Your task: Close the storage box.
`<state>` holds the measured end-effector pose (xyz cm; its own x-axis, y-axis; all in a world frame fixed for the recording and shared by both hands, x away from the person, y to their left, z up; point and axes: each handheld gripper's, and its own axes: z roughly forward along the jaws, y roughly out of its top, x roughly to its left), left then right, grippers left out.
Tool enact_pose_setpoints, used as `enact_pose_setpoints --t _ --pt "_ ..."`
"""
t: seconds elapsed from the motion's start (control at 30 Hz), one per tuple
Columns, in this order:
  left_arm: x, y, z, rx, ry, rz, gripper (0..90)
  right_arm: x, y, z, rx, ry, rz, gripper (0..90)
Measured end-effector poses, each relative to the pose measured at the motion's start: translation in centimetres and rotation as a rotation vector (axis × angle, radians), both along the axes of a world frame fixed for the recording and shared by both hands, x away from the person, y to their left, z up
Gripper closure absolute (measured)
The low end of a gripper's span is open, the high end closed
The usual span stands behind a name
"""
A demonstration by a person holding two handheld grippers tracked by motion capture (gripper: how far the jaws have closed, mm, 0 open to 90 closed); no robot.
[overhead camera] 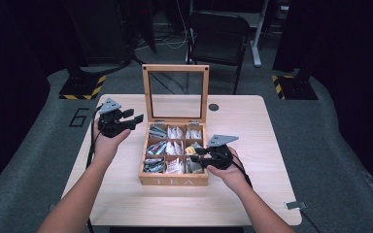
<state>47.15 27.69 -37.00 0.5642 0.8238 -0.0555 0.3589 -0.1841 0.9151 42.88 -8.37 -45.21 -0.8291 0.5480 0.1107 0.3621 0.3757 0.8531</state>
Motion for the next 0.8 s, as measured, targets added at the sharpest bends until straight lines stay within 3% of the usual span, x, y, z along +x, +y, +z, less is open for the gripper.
enact_pose_setpoints --t 0.33,0.6,0.8 --pt "0.0 0.6 -0.5 -0.030 0.003 0.015 48.9 0.1 -0.1 -0.4 -0.006 0.025 0.011 62.2" --pt "-0.1 0.9 -0.4 -0.042 0.004 0.016 48.9 -0.2 -0.6 -0.2 -0.021 0.062 0.006 78.2" --pt "-0.2 0.9 -0.5 -0.033 0.000 0.017 48.9 -0.2 -0.9 0.0 -0.038 0.054 0.010 85.7"
